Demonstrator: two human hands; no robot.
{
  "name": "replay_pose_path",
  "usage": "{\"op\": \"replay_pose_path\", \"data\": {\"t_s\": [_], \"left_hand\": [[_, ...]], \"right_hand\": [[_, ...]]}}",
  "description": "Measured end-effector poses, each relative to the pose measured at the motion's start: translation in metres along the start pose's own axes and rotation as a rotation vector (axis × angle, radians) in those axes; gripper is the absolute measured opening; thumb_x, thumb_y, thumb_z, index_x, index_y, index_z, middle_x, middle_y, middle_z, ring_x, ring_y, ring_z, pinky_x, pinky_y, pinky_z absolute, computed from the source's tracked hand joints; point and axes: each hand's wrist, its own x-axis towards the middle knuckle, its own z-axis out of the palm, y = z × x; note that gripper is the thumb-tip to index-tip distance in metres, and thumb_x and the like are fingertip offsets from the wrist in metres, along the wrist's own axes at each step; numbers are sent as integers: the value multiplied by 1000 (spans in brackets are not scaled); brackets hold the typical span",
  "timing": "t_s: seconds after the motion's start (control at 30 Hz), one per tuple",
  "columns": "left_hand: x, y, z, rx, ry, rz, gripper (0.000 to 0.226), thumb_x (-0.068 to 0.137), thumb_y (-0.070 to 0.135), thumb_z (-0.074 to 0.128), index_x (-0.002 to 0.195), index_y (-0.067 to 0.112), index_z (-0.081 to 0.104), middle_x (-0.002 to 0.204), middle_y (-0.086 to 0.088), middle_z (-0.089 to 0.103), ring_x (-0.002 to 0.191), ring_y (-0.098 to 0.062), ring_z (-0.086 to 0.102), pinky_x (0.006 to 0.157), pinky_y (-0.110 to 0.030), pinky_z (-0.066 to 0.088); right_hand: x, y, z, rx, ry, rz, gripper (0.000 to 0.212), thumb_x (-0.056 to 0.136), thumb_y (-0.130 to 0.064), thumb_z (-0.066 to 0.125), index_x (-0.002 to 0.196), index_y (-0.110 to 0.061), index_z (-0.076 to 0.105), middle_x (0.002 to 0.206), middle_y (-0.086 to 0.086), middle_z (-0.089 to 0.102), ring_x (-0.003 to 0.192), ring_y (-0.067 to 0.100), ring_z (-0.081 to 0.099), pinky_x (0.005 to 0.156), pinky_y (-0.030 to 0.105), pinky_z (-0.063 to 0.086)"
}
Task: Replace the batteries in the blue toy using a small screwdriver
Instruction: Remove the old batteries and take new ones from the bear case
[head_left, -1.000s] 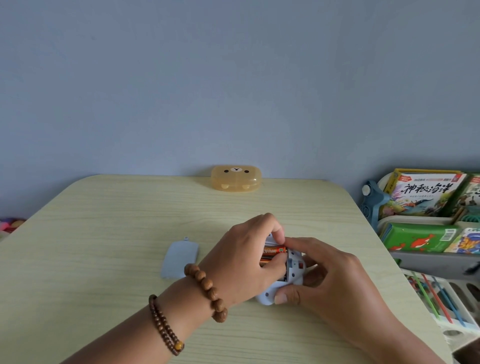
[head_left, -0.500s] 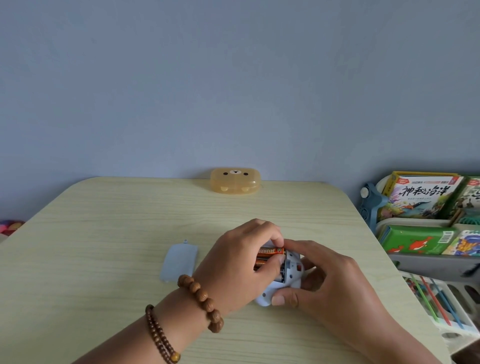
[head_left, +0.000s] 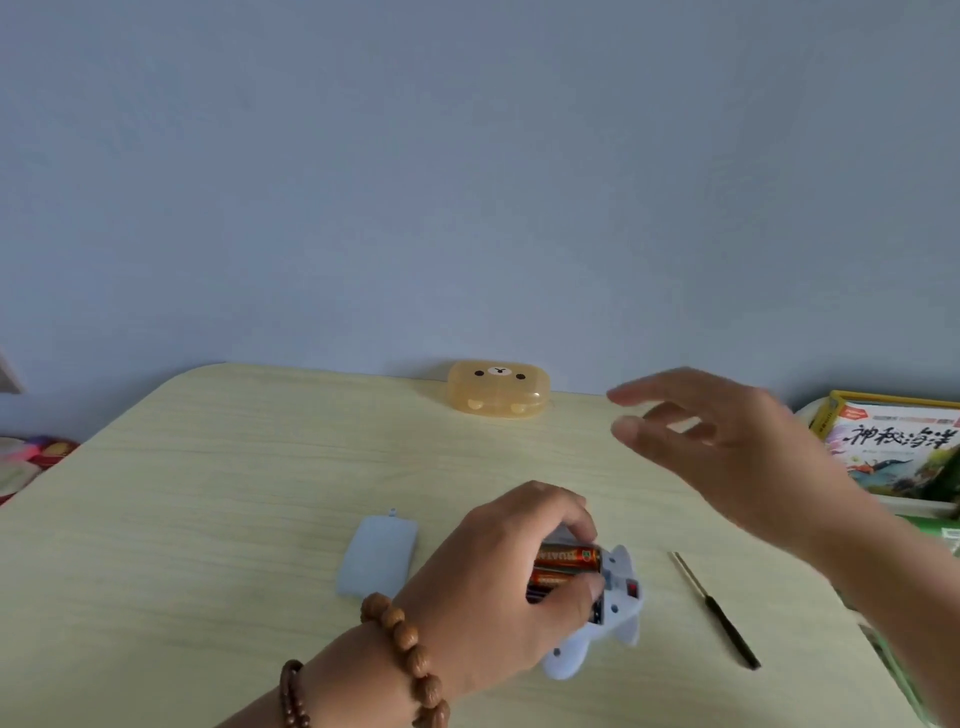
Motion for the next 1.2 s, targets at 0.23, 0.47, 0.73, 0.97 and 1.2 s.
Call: {"op": "replay_pose_path", "data": {"t_s": [0.23, 0.47, 0.73, 0.97, 1.2], "left_hand": [[3, 3, -7, -2, -58, -12, 25, 86, 36, 65, 110, 35, 58, 130, 25, 52, 109, 2, 60, 82, -7, 48], [5, 1, -10, -29, -71, -5, 28, 88, 31, 69, 113, 35, 57, 130, 26, 51, 113, 5, 57, 85, -5, 45], [4, -2, -10, -77, -66, -36, 25, 88, 36, 67, 111, 38, 57, 131, 30, 50, 112, 5, 59, 84, -7, 47], [7, -9, -39, -283, 374, -55, 20, 77, 45, 74, 89, 33, 64, 107, 11, 73, 103, -9, 71, 91, -33, 58], [24, -19, -67, -570, 140, -179, 95, 53, 54, 91, 135, 26, 52, 130, 5, 67, 121, -10, 64, 90, -27, 56]], "right_hand": [[115, 22, 77, -442, -296, -120, 60, 90, -41, 70, 145, -34, 45, 148, -11, 47, 132, 14, 46, 104, 37, 45], [135, 30, 109, -525, -189, -194, 58, 85, -50, 67, 138, -33, 49, 134, -7, 47, 125, 21, 42, 94, 38, 51], [116, 28, 97, -265, -220, -10, 52, 77, -48, 76, 121, -36, 51, 124, -8, 59, 107, 13, 57, 86, 34, 51], [59, -2, 39, 73, -195, -11, 54, 74, -55, 80, 123, -51, 59, 116, -20, 64, 106, -1, 61, 91, 28, 52], [29, -27, 14, 201, -290, -147, 50, 78, -55, 71, 126, -46, 62, 124, -22, 66, 118, 1, 61, 101, 37, 52]]}}
